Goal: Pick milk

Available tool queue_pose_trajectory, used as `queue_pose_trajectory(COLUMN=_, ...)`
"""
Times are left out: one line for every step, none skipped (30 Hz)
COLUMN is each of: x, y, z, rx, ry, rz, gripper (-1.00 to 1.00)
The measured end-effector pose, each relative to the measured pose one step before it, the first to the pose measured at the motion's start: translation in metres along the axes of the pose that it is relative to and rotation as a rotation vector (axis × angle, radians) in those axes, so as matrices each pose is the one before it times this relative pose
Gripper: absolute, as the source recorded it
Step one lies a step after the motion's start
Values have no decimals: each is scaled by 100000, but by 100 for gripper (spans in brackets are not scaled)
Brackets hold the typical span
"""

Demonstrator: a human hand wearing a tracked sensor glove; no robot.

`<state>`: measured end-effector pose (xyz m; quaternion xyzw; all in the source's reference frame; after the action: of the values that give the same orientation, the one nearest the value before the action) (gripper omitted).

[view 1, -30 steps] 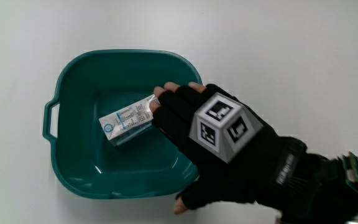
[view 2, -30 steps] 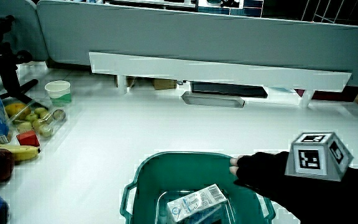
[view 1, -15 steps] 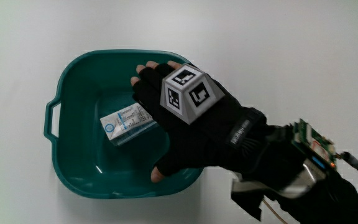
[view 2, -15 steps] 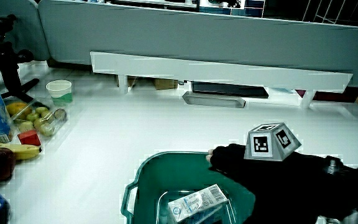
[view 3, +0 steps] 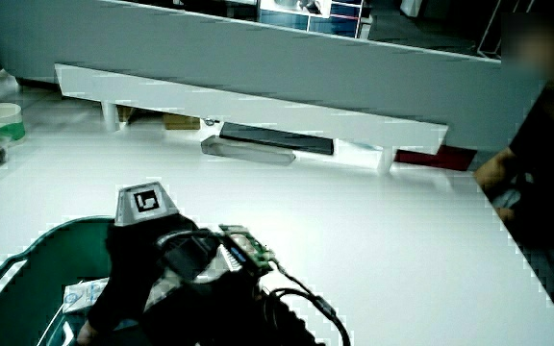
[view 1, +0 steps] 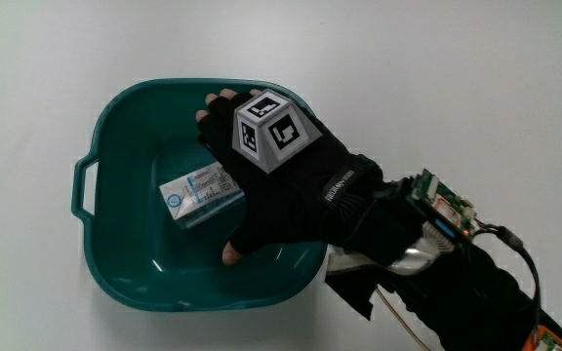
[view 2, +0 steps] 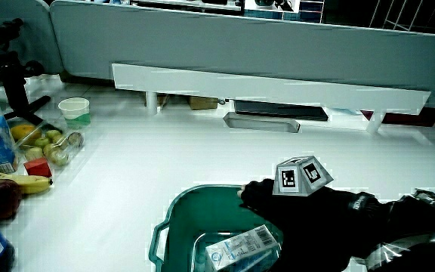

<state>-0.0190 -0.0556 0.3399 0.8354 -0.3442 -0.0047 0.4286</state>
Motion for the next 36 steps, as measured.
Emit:
queue_pose_trajectory(x=46, y=350, z=-123, rx=-442, ry=432, rz=-912, gripper=0)
queue_pose_trajectory(x=-43, y=286, z=-56, rx=405, ry=-266, rz=-172, gripper=0)
queue_pose_trajectory(x=-74, y=264, z=-57, rx=-740, ry=-317, rz=313, gripper=0)
queue_pose_trajectory(x=-105, y=141, z=3, rx=-58, ry=197, rz=1087, gripper=0)
queue_pose_trajectory(x=6, y=285, z=-134, rx=-68, ry=-72, rz=-288, gripper=0)
queue_pose_trajectory(x=-6, y=220, z=-77, rx=-204, ry=199, rz=-47, gripper=0)
queue_pose_trajectory(x=14, y=269, z=-125, rx=-861, ry=799, rz=908, gripper=0)
queue_pose_trajectory(x=76, y=318, z=-147, rx=-506, ry=926, rz=28, gripper=0)
queue_pose_trajectory(x=-39, y=157, z=-75, rx=-384, ry=-185, rz=-320, gripper=0)
queue_pose_trajectory(x=-16, y=276, z=-165, rx=-97, ry=-241, rz=442, gripper=0)
queue_pose_trajectory(x=-12, y=191, z=-89, rx=115, ry=269, rz=222, gripper=0)
queue_pose_trajectory(x=-3, y=181, z=-97, rx=-465, ry=867, rz=517, gripper=0)
queue_pose_trajectory(x=-28, y=184, z=-88, rx=68, ry=-848, rz=-525, gripper=0)
queue_pose_trajectory(x=-53, y=116, z=-52, rx=120, ry=-183, rz=487, gripper=0)
queue_pose_trajectory(x=12, y=146, z=-113, rx=-739, ry=393, rz=-57, gripper=0)
queue_pose_trajectory(x=-20, y=30, z=-15, rx=260, ry=722, rz=864, gripper=0)
queue_pose_trajectory(x=-16, y=87, z=-41, rx=885, ry=-658, rz=-103, gripper=0)
queue_pose_trajectory(x=8, y=166, z=-137, rx=-801, ry=134, rz=381, gripper=0)
queue_pose_trajectory(x=54, y=89, z=-70, rx=15, ry=248, rz=-685, gripper=0)
queue_pose_trajectory(x=8, y=43, z=-16, rx=265, ry=140, rz=208, gripper=0)
queue_pose_trajectory(x=13, y=84, z=-62, rx=-285, ry=-410, rz=173, gripper=2)
queue_pose_trajectory(x=140, y=193, z=-152, rx=-1117, ry=554, rz=-342, gripper=5)
queue_pose_trajectory(x=54, y=-76, z=79, rx=1961, ry=72, rz=-248, gripper=7)
queue_pose_trajectory(x=57, y=16, z=-12, rx=-138, ry=346, rz=266, gripper=10)
queue_pose_trajectory(x=63, y=16, z=-7, rx=-82, ry=-134, rz=271, gripper=12)
queue_pose_trajectory(x=58, y=-86, z=40, rx=1677, ry=171, rz=348, gripper=15)
queue_pose_trajectory(x=96, y=-4, z=-22, rx=973, ry=1084, rz=501, gripper=17)
queue_pose_trajectory(x=20, y=-32, z=32, rx=1141, ry=-128, rz=449, gripper=20)
queue_pose_trajectory(x=73, y=71, z=-12, rx=859, ry=-393, rz=-109, gripper=22)
queue_pose_trajectory(x=60, y=-18, z=24, rx=678, ry=2330, rz=1677, gripper=24)
queue_pose_trajectory(x=37, y=-6, z=-1, rx=832, ry=-879, rz=-866, gripper=27)
queue_pose_trajectory(x=25, y=10, z=28, rx=1216, ry=-425, rz=282, gripper=29)
queue_pose_trajectory(x=76, y=9, z=5, rx=1030, ry=666, rz=356, gripper=32)
queue_pose_trajectory(x=-25, y=-127, z=89, rx=632, ry=1744, rz=1520, gripper=34)
queue_pose_trajectory(x=-25, y=-20, z=46, rx=1421, ry=-978, rz=-643, gripper=37)
queue_pose_trajectory(x=-37, y=0, z=12, rx=744, ry=-82, rz=723, gripper=39)
